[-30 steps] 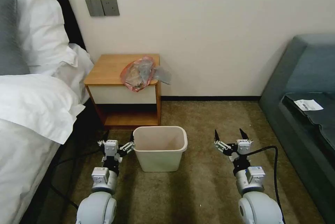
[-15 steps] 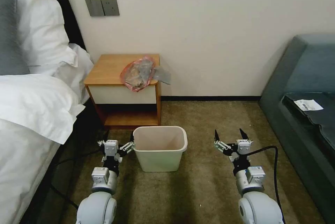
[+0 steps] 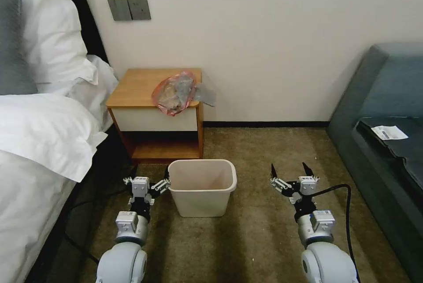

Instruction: Pick up the garbage bag from the table and place it over the trash can.

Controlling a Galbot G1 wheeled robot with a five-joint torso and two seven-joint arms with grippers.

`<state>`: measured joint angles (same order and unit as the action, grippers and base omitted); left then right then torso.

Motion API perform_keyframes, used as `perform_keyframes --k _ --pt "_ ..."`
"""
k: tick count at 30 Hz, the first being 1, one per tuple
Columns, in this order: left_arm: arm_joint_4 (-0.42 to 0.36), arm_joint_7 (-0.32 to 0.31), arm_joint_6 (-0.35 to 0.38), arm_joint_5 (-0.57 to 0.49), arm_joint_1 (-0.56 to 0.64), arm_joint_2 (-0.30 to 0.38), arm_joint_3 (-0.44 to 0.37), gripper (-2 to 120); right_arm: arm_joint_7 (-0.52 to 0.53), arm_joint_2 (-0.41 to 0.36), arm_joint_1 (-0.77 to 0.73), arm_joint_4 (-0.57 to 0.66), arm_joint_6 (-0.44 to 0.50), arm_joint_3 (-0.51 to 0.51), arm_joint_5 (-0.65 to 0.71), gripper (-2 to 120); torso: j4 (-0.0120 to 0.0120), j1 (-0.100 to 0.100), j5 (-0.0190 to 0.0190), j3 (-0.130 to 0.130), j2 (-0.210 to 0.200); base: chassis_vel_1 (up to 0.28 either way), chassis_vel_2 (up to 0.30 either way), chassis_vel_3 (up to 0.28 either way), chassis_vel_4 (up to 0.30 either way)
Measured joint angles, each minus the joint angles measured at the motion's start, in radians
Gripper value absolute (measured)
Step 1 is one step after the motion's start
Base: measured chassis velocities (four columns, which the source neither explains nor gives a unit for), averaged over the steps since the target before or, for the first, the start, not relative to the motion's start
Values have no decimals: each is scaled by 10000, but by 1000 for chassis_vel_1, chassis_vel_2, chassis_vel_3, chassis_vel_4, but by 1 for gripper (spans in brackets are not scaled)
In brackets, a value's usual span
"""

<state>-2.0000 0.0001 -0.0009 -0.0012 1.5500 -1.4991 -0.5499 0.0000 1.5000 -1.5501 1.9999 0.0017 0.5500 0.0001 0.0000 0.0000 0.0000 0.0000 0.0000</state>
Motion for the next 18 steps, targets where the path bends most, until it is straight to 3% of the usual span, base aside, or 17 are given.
perform_keyframes --k 4,12,18 --pt "68 -123 -621 -438 5 329 35 97 46 -13 -4 -56 574 17 -4 100 0 0 0 0 0 0 0 0 0" --pt "405 -784 -3288 -2269 57 1695 171 98 110 -54 -111 -209 2357 12 57 100 0 0 -1 0 0 0 0 0 0" --pt "488 -953 -3935 -2715 69 2022 203 98 124 -88 -231 -308 3675 -28 148 100 0 0 -2 0 0 0 0 0 0"
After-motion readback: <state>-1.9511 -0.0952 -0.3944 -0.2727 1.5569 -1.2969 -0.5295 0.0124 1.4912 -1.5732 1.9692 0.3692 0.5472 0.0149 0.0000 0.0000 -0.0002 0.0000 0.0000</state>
